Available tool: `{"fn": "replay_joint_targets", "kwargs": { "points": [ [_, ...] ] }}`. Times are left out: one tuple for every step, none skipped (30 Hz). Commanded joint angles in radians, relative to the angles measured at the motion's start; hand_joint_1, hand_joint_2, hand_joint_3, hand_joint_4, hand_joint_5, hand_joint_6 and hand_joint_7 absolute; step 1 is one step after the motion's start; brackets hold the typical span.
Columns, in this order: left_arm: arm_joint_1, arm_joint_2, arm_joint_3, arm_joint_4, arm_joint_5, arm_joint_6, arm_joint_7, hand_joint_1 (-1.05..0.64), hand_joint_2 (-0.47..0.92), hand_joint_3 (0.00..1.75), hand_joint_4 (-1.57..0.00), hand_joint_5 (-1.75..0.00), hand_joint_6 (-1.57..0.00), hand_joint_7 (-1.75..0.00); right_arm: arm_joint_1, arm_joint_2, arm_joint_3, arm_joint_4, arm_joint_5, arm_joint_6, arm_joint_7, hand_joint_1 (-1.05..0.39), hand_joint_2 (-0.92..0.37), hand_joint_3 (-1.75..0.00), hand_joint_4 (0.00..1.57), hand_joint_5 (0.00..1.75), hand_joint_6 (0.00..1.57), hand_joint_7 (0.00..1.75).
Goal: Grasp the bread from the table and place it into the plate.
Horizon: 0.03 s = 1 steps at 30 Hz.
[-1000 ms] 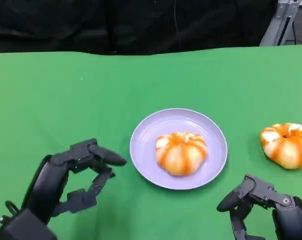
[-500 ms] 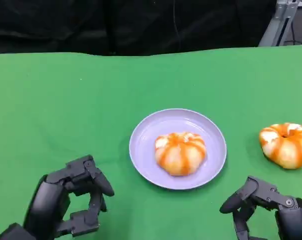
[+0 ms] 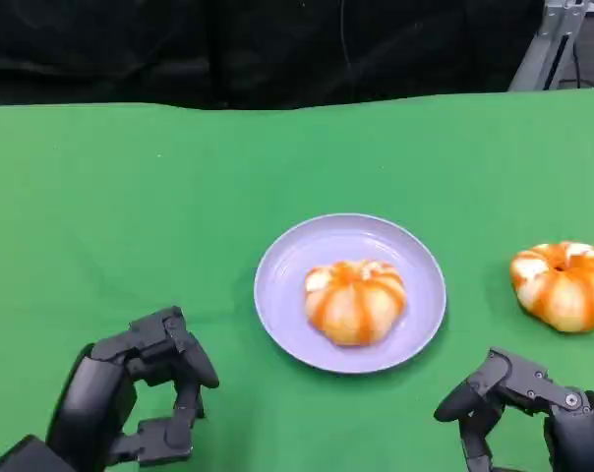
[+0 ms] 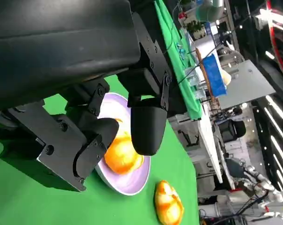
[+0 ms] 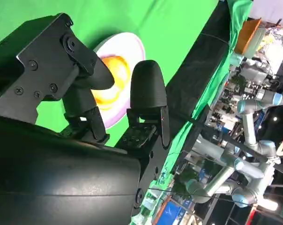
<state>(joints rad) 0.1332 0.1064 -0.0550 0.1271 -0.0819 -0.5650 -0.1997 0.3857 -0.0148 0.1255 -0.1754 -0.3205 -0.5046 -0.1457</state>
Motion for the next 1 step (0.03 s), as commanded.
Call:
{"fn": "replay_joint_targets", "kwargs": {
  "points": [
    [0.013, 0.004, 0.005, 0.001, 0.007, -0.012, -0.01, 0.04, 0.37, 1.4, -0.82, -1.74, -0.79, -1.55, 0.004, -0.017, -0.012, 0.004, 0.012, -0.012, 0.001, 0.06, -0.33, -1.31, 0.74, 1.59, 0.8, 1.26]
  ]
}}
